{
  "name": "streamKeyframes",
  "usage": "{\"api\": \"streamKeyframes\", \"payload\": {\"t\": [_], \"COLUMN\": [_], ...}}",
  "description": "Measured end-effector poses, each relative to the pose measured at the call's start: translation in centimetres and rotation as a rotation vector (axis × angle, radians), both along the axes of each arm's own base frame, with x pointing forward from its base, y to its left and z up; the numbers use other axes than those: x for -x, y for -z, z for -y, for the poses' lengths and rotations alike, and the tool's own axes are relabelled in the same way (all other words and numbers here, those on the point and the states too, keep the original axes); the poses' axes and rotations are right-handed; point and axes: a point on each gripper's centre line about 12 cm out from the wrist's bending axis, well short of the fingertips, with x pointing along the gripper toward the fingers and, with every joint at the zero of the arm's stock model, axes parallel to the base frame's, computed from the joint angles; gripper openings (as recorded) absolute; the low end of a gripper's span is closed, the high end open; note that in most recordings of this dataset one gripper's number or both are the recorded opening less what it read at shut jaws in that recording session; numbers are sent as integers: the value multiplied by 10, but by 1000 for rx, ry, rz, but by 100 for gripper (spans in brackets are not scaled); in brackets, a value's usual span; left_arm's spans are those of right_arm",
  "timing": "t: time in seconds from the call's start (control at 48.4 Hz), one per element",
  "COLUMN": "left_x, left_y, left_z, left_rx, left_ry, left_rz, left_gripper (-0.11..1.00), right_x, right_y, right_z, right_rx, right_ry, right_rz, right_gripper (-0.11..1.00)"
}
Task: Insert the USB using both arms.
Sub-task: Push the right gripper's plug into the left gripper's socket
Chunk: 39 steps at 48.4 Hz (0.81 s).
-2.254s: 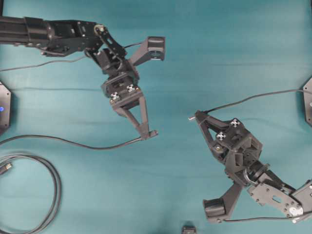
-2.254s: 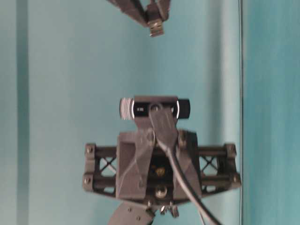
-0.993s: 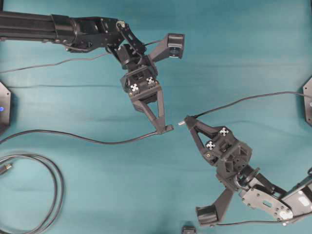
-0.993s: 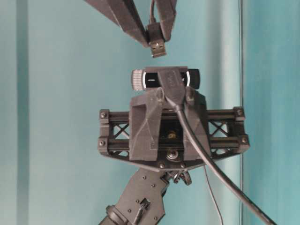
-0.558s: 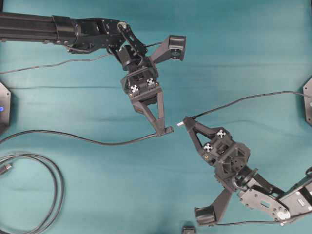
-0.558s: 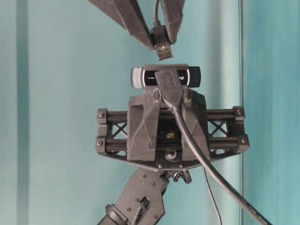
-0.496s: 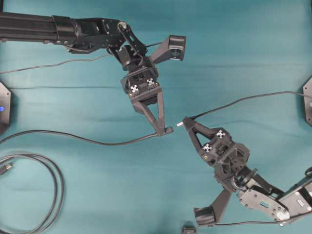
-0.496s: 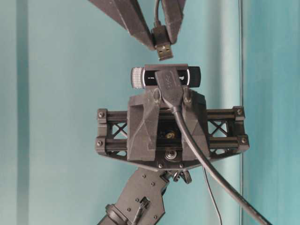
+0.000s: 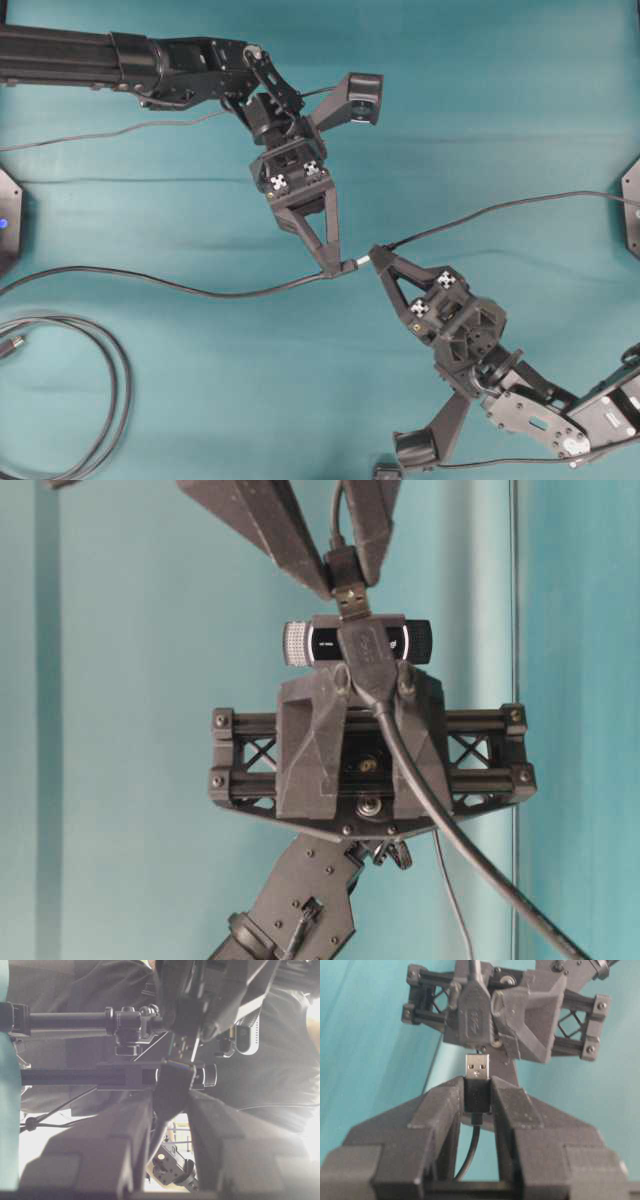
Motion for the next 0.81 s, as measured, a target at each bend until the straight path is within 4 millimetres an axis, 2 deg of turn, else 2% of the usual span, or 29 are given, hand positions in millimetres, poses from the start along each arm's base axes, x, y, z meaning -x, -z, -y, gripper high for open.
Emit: {"api": "streamKeyframes", "payload": {"t": [0.807], "left_x": [-3], "left_y": [1], "left_z": [-7], "left_rx": [1], "left_ry": [-20], "left_rz": [-13], "left_gripper": [23], "right_x": [-3], "right_y": [1], "right_z": [2], "right_rx": [7], "right_ry": [0], "right_rz": [-12], "right_gripper": [20]}}
